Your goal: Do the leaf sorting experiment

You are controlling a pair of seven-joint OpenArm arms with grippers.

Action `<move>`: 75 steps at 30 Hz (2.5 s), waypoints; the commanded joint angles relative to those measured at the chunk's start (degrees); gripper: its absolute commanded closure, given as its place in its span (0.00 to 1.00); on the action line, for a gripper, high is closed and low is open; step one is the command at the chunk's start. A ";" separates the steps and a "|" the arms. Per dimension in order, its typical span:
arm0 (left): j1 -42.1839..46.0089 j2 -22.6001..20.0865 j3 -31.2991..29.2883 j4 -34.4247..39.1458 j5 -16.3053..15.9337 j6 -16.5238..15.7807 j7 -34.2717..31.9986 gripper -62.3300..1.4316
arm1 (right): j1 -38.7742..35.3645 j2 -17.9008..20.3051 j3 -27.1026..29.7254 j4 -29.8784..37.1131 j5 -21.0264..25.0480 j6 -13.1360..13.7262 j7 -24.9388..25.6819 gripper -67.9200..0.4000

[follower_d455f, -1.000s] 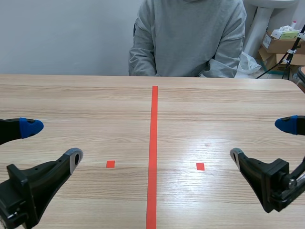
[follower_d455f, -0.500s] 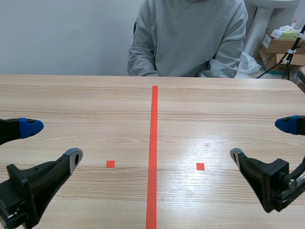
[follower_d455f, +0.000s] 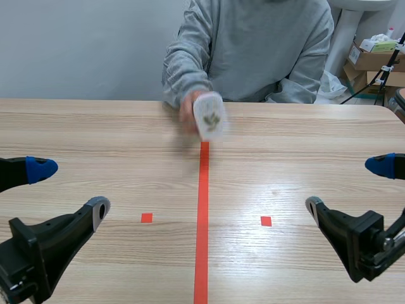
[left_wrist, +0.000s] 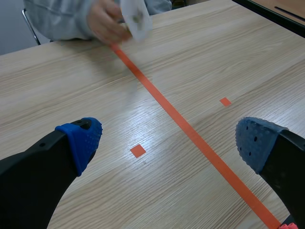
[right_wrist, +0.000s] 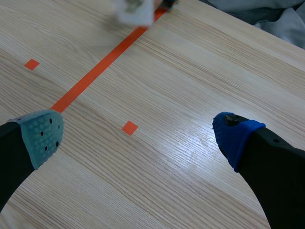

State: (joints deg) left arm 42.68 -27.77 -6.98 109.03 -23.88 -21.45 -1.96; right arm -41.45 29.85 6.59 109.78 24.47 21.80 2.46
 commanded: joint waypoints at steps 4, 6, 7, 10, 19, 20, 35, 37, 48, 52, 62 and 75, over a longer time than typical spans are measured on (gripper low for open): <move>-0.02 0.28 0.00 0.50 -0.35 -0.13 -0.81 0.03 | 0.52 -0.04 0.48 0.79 0.35 -0.15 0.44 0.03; -0.02 0.28 0.00 0.50 -0.35 -0.13 -0.81 0.03 | 0.52 -0.04 0.48 0.79 0.35 -0.15 0.44 0.03; -0.02 0.28 0.00 0.50 -0.35 -0.13 -0.81 0.03 | 0.52 -0.04 0.48 0.79 0.35 -0.15 0.44 0.03; -0.02 0.28 0.00 0.50 -0.35 -0.13 -0.81 0.03 | 0.52 -0.04 0.48 0.79 0.37 -0.15 0.44 0.03; -0.02 0.28 0.00 0.50 -0.35 -0.13 -0.81 0.03 | 0.52 -0.04 0.48 0.79 0.37 -0.15 0.44 0.03; -0.02 0.28 0.00 0.50 -0.35 -0.13 -0.81 0.03 | 0.52 -0.04 0.48 0.79 0.37 -0.15 0.44 0.03; -0.02 0.28 0.00 0.50 -0.35 -0.13 -0.81 0.03 | 0.52 -0.04 0.48 0.79 0.37 -0.15 0.44 0.03; -0.02 0.28 0.00 0.50 -0.35 -0.13 -0.81 0.03 | 0.52 -0.04 0.48 0.79 0.37 -0.15 0.44 0.03; -0.02 0.28 0.00 0.50 -0.35 -0.13 -0.79 0.03 | 0.52 -0.04 0.48 0.79 0.37 -0.15 0.44 0.03; -0.02 0.28 0.00 0.50 -0.35 -0.13 -0.79 0.03 | 0.52 -0.04 0.48 0.79 0.37 -0.15 0.44 0.03; -0.02 0.28 0.00 0.50 -0.35 -0.13 -0.72 0.03 | 0.52 -0.04 0.48 0.79 0.37 -0.15 0.24 0.03; -1.95 0.31 0.00 0.50 -0.33 -0.11 5.42 0.03 | 0.52 -0.04 0.48 0.79 0.39 -0.15 0.24 0.03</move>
State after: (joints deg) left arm 41.87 -27.79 -6.98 109.03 -23.83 -21.47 3.95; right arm -41.45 29.85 6.59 109.78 24.49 21.80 2.26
